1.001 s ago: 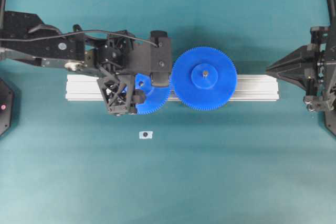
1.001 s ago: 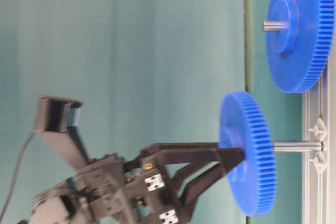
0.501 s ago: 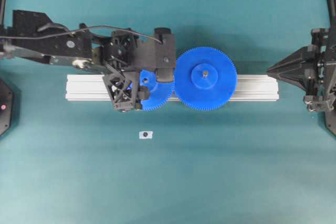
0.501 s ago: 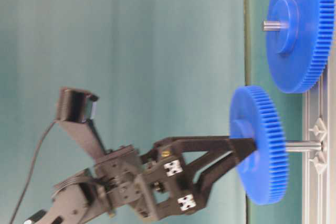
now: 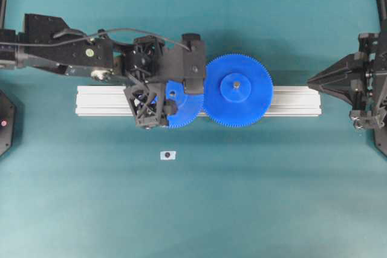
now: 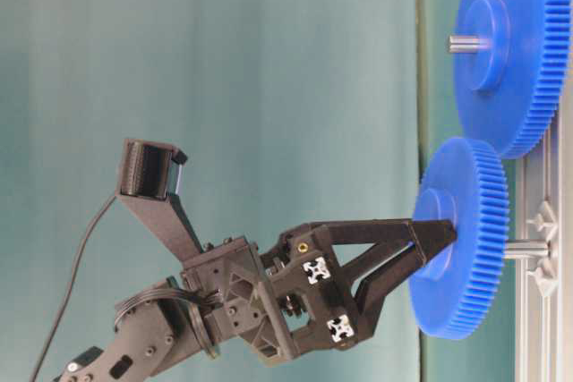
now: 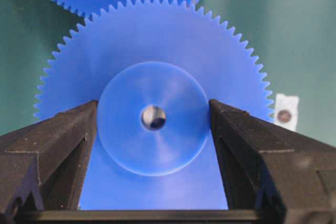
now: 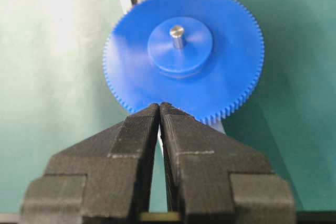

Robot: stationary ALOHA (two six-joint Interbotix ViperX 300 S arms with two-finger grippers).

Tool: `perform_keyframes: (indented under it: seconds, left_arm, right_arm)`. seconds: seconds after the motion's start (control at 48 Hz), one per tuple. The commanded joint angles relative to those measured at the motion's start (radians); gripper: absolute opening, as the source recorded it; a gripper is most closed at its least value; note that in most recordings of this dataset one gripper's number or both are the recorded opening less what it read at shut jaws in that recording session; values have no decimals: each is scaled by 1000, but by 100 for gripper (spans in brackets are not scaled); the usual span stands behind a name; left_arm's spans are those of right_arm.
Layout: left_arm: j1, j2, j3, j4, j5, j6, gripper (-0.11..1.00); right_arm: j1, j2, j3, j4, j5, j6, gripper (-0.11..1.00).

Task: Insert the small gear onto the shaft.
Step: 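Align the gear's bore with the left shaft, meshing with the large gear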

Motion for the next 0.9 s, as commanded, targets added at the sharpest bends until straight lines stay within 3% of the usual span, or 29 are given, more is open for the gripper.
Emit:
perform_keyframes:
  seconds: [0.0,0.209,0.876]
  left_arm:
    - [6,-29,-3,2,12,0,72]
    - [5,-38,23,2,80,-9,72]
    - [6,-38,38,2,143,-12,72]
  right_arm:
    - [-3,3,-11,0,-5,8,15]
    - [-3,3,-14,-2,-5,8,15]
    - [-3,3,-14,0,-25,8,15]
